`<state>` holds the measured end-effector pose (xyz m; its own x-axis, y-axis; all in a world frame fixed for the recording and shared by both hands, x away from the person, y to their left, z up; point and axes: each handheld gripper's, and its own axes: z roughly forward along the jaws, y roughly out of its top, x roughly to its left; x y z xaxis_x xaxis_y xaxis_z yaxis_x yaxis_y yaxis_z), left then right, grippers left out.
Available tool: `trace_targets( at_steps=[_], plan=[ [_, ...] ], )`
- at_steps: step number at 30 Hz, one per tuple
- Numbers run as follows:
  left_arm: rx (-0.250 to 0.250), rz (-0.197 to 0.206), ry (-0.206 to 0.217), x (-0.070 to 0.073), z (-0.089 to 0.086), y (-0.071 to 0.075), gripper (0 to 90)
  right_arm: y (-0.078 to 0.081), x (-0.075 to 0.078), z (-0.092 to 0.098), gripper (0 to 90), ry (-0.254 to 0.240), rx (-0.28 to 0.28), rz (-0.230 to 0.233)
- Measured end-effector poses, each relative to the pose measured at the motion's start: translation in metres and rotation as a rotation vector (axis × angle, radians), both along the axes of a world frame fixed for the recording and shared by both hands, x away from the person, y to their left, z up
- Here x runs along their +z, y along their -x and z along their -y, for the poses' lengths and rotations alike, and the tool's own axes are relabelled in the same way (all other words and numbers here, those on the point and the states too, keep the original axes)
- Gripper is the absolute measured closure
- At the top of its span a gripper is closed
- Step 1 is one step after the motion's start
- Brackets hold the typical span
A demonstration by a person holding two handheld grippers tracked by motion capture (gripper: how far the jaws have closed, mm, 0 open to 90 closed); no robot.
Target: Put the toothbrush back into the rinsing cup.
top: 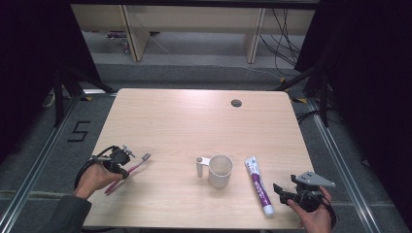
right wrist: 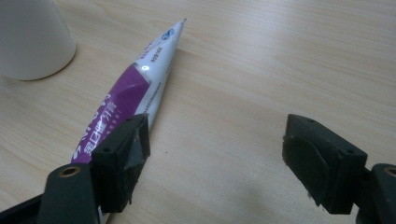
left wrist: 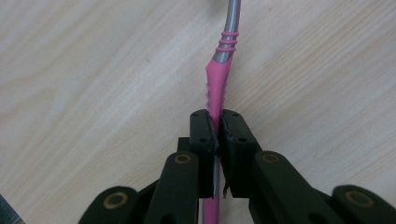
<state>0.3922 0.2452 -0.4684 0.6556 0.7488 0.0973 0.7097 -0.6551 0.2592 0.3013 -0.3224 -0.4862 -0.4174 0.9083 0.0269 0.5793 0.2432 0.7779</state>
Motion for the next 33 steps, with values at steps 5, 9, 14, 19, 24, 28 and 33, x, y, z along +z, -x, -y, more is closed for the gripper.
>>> trace_targets(
  at_steps=[5,9,14,19,24,28,33],
  plan=[
    [-0.022,0.041,0.045,0.009,-0.002,0.004,83.5,0.001,0.001,0.0,24.5,-0.008,-0.015,-0.011],
    [-0.021,0.119,0.126,0.021,-0.003,0.009,83.4,0.001,0.001,-0.001,24.5,-0.011,-0.014,-0.012],
    [-0.001,0.237,0.239,0.036,-0.002,0.016,83.4,0.001,0.001,-0.001,24.6,-0.012,-0.016,-0.012],
    [0.08,0.367,0.359,0.041,-0.001,0.021,83.4,0.001,0.001,-0.001,24.5,-0.012,-0.016,-0.011],
    [0.086,0.417,0.43,0.043,0.007,0.023,83.4,0.0,0.0,0.001,24.6,0.004,0.002,0.003],
    [0.091,0.461,0.504,0.044,0.016,0.026,83.4,-0.001,0.0,0.001,24.6,0.01,-0.01,0.001],
    [0.131,0.56,0.615,0.049,0.025,0.03,83.4,-0.001,0.0,0.002,24.6,0.012,-0.001,0.002]
  ],
)
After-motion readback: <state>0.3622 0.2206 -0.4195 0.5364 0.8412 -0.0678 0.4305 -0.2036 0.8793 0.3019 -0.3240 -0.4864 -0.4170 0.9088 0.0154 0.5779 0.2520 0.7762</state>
